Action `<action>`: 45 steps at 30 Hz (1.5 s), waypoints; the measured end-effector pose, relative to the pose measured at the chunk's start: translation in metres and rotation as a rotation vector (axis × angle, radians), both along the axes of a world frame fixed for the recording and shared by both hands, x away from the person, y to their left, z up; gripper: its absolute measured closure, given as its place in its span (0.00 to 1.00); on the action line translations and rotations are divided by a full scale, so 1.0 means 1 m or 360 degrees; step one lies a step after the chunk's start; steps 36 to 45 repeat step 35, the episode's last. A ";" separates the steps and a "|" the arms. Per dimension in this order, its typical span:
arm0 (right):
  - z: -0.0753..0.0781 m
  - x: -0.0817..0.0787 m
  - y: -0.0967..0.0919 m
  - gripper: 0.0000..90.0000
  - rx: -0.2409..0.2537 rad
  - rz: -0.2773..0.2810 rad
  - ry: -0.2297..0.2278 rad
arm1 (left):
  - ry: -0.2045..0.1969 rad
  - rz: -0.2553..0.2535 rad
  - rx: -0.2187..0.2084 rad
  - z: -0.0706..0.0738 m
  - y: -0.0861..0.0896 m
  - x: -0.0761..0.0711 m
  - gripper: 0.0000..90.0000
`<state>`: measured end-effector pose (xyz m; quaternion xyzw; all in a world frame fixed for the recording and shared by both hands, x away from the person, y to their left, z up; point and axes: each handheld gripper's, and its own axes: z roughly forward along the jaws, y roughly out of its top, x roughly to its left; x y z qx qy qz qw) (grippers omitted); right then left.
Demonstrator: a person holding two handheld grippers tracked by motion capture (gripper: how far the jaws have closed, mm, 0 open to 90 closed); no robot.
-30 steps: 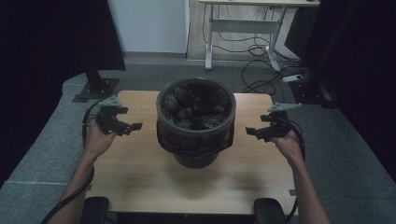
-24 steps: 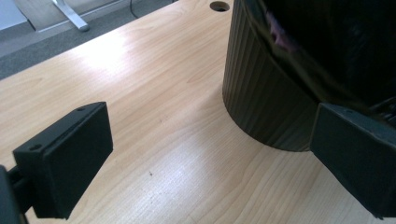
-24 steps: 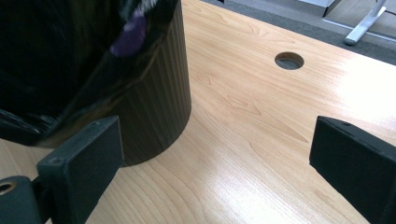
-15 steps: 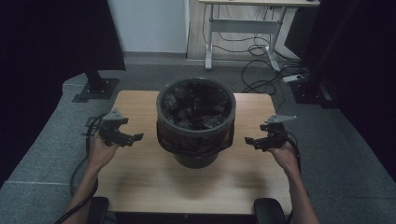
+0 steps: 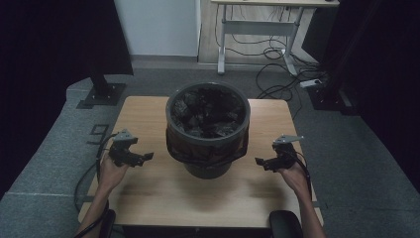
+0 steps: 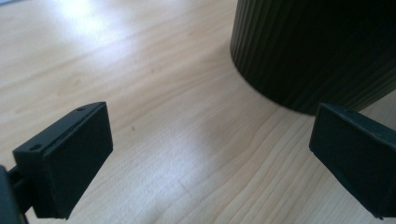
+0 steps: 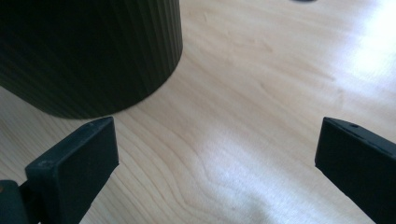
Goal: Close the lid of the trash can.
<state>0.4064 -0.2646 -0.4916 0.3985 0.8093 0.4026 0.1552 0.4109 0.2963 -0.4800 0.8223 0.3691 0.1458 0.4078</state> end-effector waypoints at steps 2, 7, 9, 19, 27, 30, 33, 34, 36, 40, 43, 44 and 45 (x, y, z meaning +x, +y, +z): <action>-0.006 -0.001 0.001 0.00 -0.0005 -0.0008 0.0008 | 0.0014 0.0000 -0.0001 -0.006 0.000 -0.001 0.00; -0.022 -0.005 0.004 0.00 -0.0034 -0.0012 0.0030 | 0.0045 -0.0008 0.0022 -0.023 -0.004 0.000 0.00; -0.028 -0.006 0.005 0.00 -0.0039 -0.0003 0.0077 | 0.0055 -0.0011 0.0025 -0.029 -0.006 0.000 0.00; -0.055 -0.015 0.013 0.00 -0.0120 -0.0011 0.0086 | 0.0152 -0.0030 0.0115 -0.059 -0.017 0.005 0.00; -0.065 -0.020 0.019 0.00 -0.0170 -0.0004 0.0045 | 0.0146 -0.0037 0.0243 -0.068 -0.026 0.006 0.00; -0.065 -0.021 0.018 0.00 -0.0171 -0.0014 0.0048 | 0.0144 -0.0036 0.0253 -0.068 -0.027 0.006 0.00; -0.066 -0.021 0.019 0.00 -0.0169 -0.0021 0.0048 | 0.0145 -0.0030 0.0252 -0.068 -0.027 0.006 0.00; -0.066 -0.021 0.019 0.00 -0.0170 -0.0025 0.0048 | 0.0145 -0.0028 0.0252 -0.068 -0.027 0.006 0.00; -0.066 -0.022 0.019 0.00 -0.0170 -0.0028 0.0048 | 0.0146 -0.0020 0.0248 -0.068 -0.028 0.006 0.00; -0.066 -0.022 0.019 0.00 -0.0170 -0.0028 0.0048 | 0.0146 -0.0020 0.0248 -0.068 -0.028 0.006 0.00; -0.066 -0.022 0.019 0.00 -0.0170 -0.0028 0.0048 | 0.0146 -0.0020 0.0248 -0.068 -0.028 0.006 0.00; -0.066 -0.022 0.019 0.00 -0.0170 -0.0028 0.0048 | 0.0146 -0.0020 0.0248 -0.068 -0.028 0.006 0.00; -0.066 -0.022 0.019 0.00 -0.0170 -0.0028 0.0048 | 0.0146 -0.0020 0.0248 -0.068 -0.028 0.006 0.00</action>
